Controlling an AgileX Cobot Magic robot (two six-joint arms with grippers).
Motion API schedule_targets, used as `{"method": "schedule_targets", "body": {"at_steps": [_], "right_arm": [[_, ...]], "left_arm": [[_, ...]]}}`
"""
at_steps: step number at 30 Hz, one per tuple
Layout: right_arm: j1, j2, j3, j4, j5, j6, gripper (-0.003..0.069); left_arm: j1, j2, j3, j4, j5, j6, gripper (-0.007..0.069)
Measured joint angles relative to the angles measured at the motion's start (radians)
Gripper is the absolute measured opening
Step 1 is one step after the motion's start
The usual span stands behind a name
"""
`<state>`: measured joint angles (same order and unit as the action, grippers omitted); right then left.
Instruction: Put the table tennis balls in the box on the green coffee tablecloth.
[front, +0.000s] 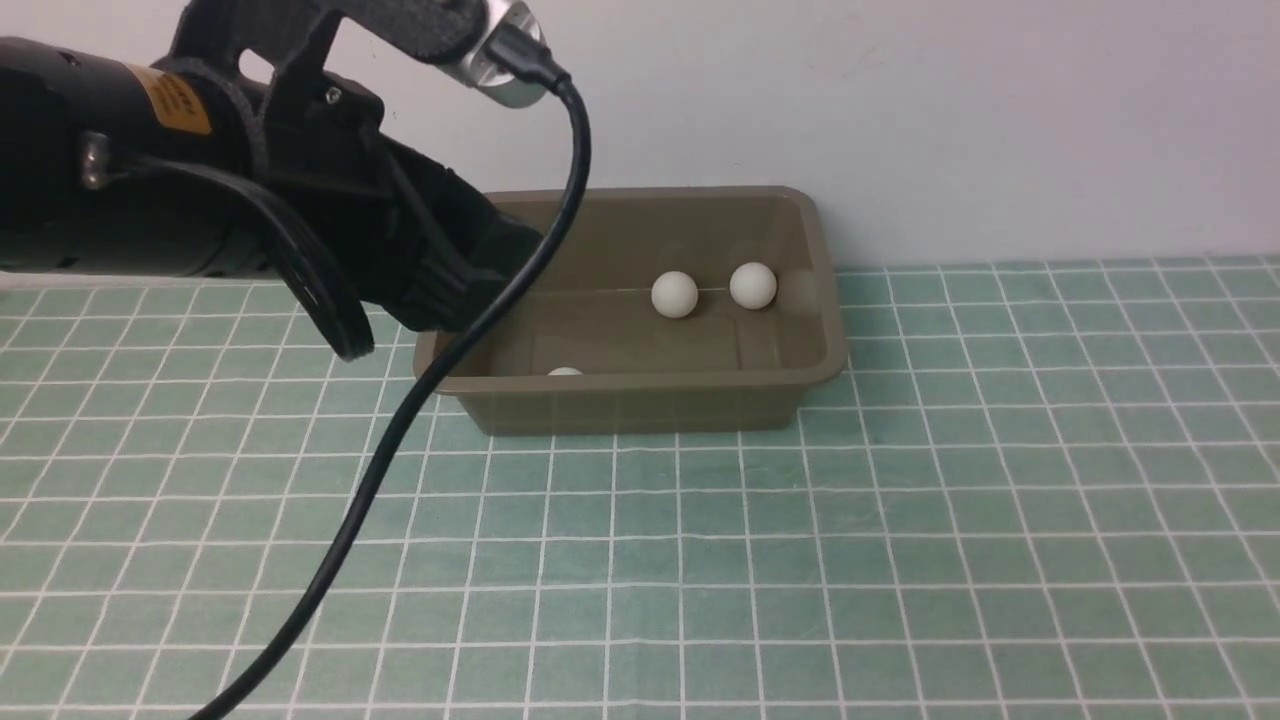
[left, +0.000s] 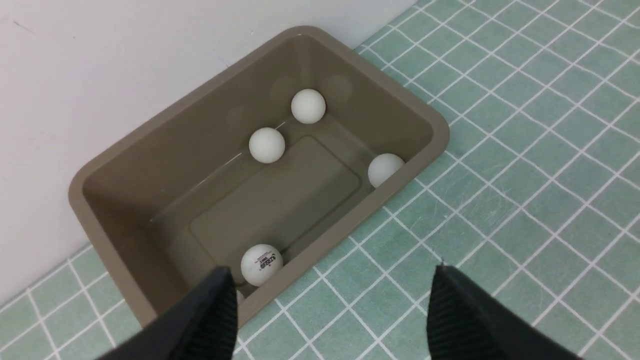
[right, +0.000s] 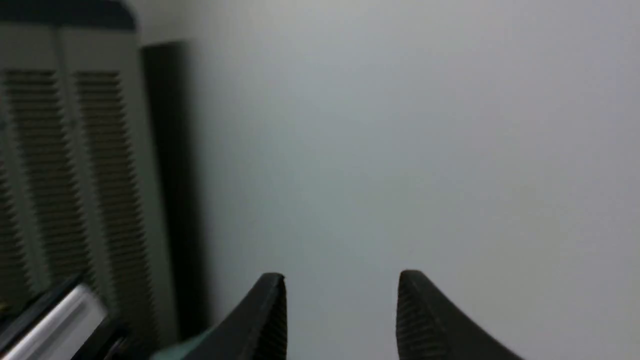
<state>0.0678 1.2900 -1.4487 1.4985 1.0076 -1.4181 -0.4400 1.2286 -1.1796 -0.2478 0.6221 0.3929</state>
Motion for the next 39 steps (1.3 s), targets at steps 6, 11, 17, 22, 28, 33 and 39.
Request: {"method": "schedule_targets", "body": {"at_steps": [6, 11, 17, 22, 28, 33, 39], "right_arm": [[0.0, 0.0, 0.0, -0.692, 0.09, 0.426, 0.0284], [0.0, -0.056, 0.0, -1.208, 0.025, 0.714, 0.0283], [0.0, -0.217, 0.0, -1.369, -0.007, 0.861, 0.0283], [0.0, -0.343, 0.076, -1.309, -0.036, 0.826, 0.0283], [0.0, -0.425, 0.231, -1.296, -0.136, 0.764, 0.0283], [0.0, -0.512, 0.482, -1.293, -0.32, 0.729, 0.0283], [0.0, -0.613, 0.724, -1.272, -0.458, 0.748, 0.0283]], "left_arm": [[0.0, 0.0, 0.0, -0.008, 0.0, 0.0, 0.0459], [0.0, 0.0, 0.0, -0.041, 0.0, 0.0, 0.0459], [0.0, 0.0, 0.0, -0.051, 0.0, 0.004, 0.0459], [0.0, 0.0, 0.0, -0.051, 0.0, 0.011, 0.0459], [0.0, 0.0, 0.0, -0.051, 0.0, 0.028, 0.0459], [0.0, 0.0, 0.0, -0.051, 0.0, 0.042, 0.0459], [0.0, 0.0, 0.0, -0.051, 0.0, 0.049, 0.0459]]}}
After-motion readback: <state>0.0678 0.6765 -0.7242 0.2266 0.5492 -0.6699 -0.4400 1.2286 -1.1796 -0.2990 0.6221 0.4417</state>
